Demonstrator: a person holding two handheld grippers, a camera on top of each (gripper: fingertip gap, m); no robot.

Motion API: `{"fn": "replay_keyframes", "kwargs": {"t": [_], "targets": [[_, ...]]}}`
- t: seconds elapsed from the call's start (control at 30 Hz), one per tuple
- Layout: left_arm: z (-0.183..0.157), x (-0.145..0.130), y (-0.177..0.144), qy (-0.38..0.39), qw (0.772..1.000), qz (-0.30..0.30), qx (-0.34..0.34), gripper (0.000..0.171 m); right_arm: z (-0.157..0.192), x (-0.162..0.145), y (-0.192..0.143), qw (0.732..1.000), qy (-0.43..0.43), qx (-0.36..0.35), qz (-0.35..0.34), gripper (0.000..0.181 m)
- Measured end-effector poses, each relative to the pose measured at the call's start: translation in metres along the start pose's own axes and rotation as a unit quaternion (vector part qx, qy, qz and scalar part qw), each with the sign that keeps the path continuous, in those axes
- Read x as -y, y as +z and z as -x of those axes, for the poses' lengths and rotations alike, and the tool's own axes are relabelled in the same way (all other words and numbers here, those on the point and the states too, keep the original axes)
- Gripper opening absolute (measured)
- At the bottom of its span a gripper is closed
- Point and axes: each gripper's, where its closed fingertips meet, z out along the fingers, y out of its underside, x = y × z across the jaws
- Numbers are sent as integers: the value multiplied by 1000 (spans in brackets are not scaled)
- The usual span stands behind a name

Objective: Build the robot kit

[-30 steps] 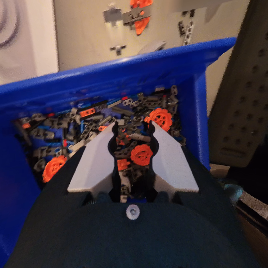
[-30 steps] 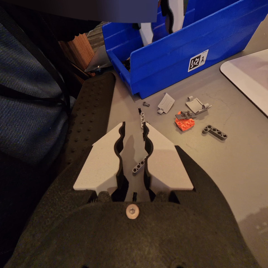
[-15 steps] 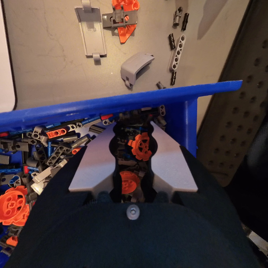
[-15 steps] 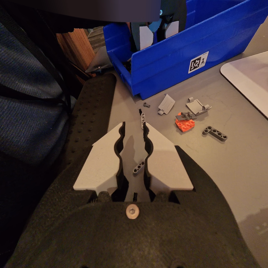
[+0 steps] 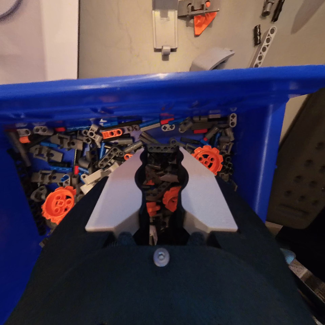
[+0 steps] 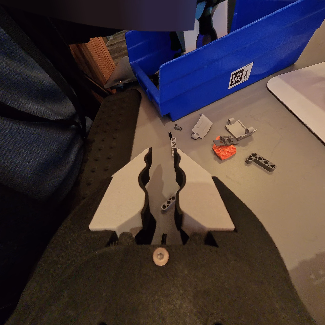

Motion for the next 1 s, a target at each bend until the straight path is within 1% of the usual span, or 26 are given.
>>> {"fn": "replay_keyframes", "kwargs": {"t": [0.13, 0.4, 0.63, 0.73, 0.83, 1.0], "targets": [[8, -1, -7, -6, 1000, -5, 8, 30, 0, 0, 0, 1000, 0, 0, 1, 22], [14, -1, -6, -8, 1000, -8, 19, 30, 0, 0, 0, 1000, -1, -1, 1, 22], [10, 2, -10, 1, 1000, -16, 14, 41, 0, 0, 0, 1000, 0, -1, 2, 22], [-1, 4, -14, 18, 1000, -24, -6, 43, 0, 0, 0, 1000, 0, -1, 1, 22], [-21, 5, -15, 52, 998, -22, -33, 42, 0, 0, 0, 1000, -1, -2, 1, 22], [-50, 0, -2, 94, 993, 9, -65, 43, 0, 0, 0, 1000, -1, -1, 1, 22]]}}
